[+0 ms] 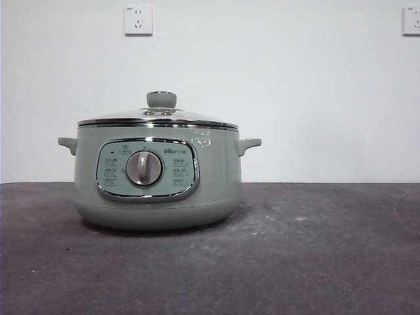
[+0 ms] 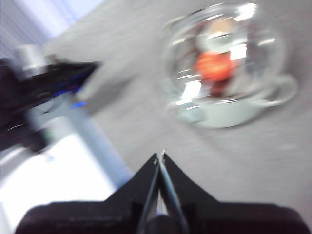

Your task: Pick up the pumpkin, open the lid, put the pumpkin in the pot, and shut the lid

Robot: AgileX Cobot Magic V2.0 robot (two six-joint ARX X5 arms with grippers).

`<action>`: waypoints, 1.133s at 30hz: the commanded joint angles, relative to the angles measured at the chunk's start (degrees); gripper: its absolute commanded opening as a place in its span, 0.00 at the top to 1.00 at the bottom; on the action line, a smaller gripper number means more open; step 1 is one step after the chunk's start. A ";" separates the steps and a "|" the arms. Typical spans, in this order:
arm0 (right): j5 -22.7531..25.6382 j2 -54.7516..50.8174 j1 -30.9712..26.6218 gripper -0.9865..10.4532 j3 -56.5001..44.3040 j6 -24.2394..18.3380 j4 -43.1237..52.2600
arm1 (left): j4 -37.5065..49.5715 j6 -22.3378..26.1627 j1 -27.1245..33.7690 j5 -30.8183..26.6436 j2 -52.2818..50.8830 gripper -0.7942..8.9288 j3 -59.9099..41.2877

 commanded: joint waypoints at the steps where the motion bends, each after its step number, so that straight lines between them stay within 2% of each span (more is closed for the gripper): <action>1: -0.57 -5.20 -6.08 0.91 -0.72 -2.73 8.63 | -0.61 -0.59 0.17 -0.02 -0.17 0.92 -0.66; 4: -6.99 -12.79 -14.56 0.91 -6.29 -2.71 17.33 | -0.61 -0.59 0.17 -0.04 -0.17 0.92 -0.66; 8: -7.02 -24.33 -24.79 0.91 -20.79 -6.73 27.67 | -0.61 -0.59 0.17 -0.02 -0.17 0.92 -0.66; 11: -6.95 -30.69 -27.85 0.91 -30.56 -7.65 36.26 | -0.61 -0.59 0.17 -0.02 -0.17 0.92 -0.66; 16: -6.99 -40.48 -29.62 0.91 -48.65 -6.69 50.66 | -0.61 -0.59 0.17 -0.02 -0.17 0.92 -0.66; 20: -6.54 -47.19 -29.59 0.91 -62.71 -3.89 58.71 | -0.59 -0.59 0.17 -0.02 -0.17 0.92 -0.66; 25: 1.66 -55.41 -29.55 0.91 -77.35 0.98 64.43 | -0.59 -0.59 0.17 -0.02 -0.17 0.92 -0.66; 28: 2.23 -60.15 -29.53 0.91 -84.70 2.99 67.71 | -0.59 -0.59 0.17 -0.02 -0.17 0.92 -0.66; 34: 7.80 -66.84 -29.31 0.91 -95.54 6.73 70.75 | -0.61 -0.59 0.17 -0.04 -0.17 0.92 -0.66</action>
